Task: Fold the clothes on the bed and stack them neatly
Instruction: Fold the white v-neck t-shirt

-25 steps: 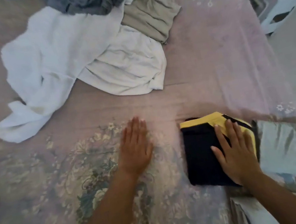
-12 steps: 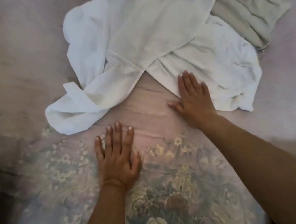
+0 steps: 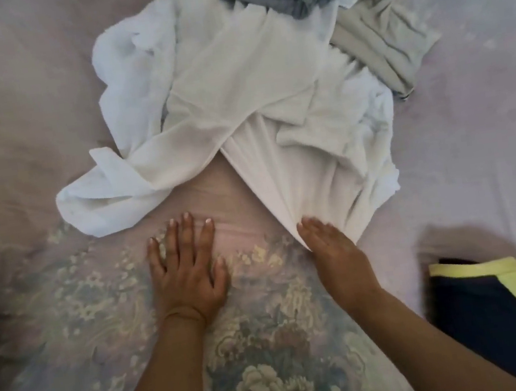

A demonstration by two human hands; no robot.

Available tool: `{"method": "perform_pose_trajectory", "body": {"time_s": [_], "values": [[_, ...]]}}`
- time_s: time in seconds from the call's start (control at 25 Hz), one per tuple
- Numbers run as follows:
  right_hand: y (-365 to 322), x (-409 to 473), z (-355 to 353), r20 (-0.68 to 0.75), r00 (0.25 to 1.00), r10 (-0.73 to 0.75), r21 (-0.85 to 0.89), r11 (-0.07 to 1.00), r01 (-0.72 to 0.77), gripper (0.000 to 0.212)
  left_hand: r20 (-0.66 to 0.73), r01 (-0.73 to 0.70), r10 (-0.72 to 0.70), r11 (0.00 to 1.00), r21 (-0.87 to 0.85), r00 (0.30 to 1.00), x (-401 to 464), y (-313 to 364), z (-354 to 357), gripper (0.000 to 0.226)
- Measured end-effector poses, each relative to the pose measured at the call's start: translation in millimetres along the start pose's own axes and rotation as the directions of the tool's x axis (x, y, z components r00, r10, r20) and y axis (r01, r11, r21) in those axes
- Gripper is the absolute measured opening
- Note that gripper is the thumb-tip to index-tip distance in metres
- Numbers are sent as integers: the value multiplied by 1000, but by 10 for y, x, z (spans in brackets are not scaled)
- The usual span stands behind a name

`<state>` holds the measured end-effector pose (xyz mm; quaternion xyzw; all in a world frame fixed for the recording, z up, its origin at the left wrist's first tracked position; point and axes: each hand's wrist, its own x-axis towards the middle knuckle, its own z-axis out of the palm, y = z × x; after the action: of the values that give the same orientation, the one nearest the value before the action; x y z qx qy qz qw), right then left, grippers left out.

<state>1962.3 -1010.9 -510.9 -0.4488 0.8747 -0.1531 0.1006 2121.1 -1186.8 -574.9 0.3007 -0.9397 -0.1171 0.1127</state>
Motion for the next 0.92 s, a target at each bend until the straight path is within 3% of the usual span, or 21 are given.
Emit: {"method": "perform_pose_trajectory", "body": {"time_s": [0.16, 0.24, 0.32, 0.4, 0.48, 0.56, 0.64, 0.76, 0.84, 0.92], "values": [[-411, -1013, -45, 210, 977, -34, 24, 999, 30, 50, 31, 14, -13, 999, -34, 999, -62, 60, -222, 62], [-679, -1497, -104, 246, 966, -74, 20, 997, 71, 46, -69, -135, 130, 987, -85, 989, -319, 155, -422, 58], [-895, -1824, -185, 273, 958, -83, 60, 996, 70, 45, -143, -485, 473, 872, -64, 870, -649, 291, -605, 41], [-1075, -1997, -336, 290, 954, -71, 55, 997, 58, 43, -80, -720, 716, 692, -51, 694, -943, 386, -914, 23], [-1212, -2117, -537, 383, 924, -5, 62, 998, -20, 38, 10, -727, 738, 667, -164, 675, -1161, 461, -1267, 32], [-1353, -2262, -716, 536, 839, 99, 94, 980, -175, 37, 231, -652, 679, 734, -191, 696, -1390, 491, -1580, 46], [-1421, -2408, -753, 667, 721, 187, 75, 946, -314, 38, 475, -581, 592, 791, -192, 651, -1736, 510, -1731, 36], [-1460, -2475, -694, 801, 577, 161, 35, 949, -313, 36, 561, -532, 587, 798, -282, 584, -2196, 418, -1800, 27], [-1338, -2374, -618, 770, 620, 149, 82, 941, -327, 44, 502, -545, 642, 763, -347, 579, -2222, 319, -1791, 34], [-1126, -2178, -579, 589, 775, 229, 140, 916, -377, 54, 273, -592, 671, 739, -322, 690, -2032, 280, -1688, 41]]}}
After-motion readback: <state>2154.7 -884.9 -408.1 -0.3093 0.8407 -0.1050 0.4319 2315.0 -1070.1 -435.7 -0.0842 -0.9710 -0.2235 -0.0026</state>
